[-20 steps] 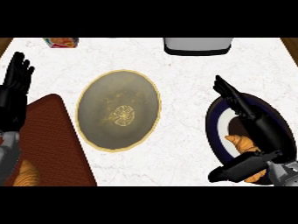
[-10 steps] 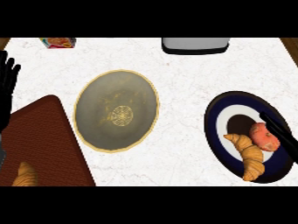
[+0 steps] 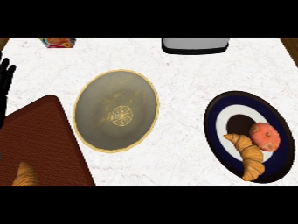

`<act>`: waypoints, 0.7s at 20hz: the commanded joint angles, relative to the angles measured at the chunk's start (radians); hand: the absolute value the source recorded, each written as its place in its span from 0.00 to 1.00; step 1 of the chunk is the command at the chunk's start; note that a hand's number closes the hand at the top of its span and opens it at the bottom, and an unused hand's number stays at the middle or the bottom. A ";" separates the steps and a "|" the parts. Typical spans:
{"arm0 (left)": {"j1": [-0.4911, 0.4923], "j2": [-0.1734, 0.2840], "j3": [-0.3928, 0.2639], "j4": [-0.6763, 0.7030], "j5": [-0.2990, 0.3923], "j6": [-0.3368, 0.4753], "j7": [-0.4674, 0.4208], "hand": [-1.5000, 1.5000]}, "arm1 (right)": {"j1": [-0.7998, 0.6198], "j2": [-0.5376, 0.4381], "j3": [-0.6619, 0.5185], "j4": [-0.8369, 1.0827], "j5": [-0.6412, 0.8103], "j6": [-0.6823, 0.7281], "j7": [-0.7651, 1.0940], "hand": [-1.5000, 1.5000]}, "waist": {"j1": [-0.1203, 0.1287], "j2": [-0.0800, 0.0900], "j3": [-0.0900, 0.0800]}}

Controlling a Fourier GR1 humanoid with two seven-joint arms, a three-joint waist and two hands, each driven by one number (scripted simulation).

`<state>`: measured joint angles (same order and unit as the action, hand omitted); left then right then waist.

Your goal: Pick the squash from the plate and place it in the bowl

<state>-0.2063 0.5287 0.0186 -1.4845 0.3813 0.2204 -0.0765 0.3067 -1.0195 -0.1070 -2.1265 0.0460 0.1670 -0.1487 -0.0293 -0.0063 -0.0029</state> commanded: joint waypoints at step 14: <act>-0.018 -0.037 0.038 0.036 -0.045 -0.066 -0.006 0.50 | 0.022 -0.080 -0.125 0.054 0.172 0.408 0.055 0.00 | 0.023 0.005 0.003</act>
<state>-0.2202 0.4895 0.0382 -1.4486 0.3466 0.1767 -0.0946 0.3287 -1.1556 -0.2251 -2.1213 0.1303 0.5279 -0.0384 -0.0087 -0.0009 -0.0006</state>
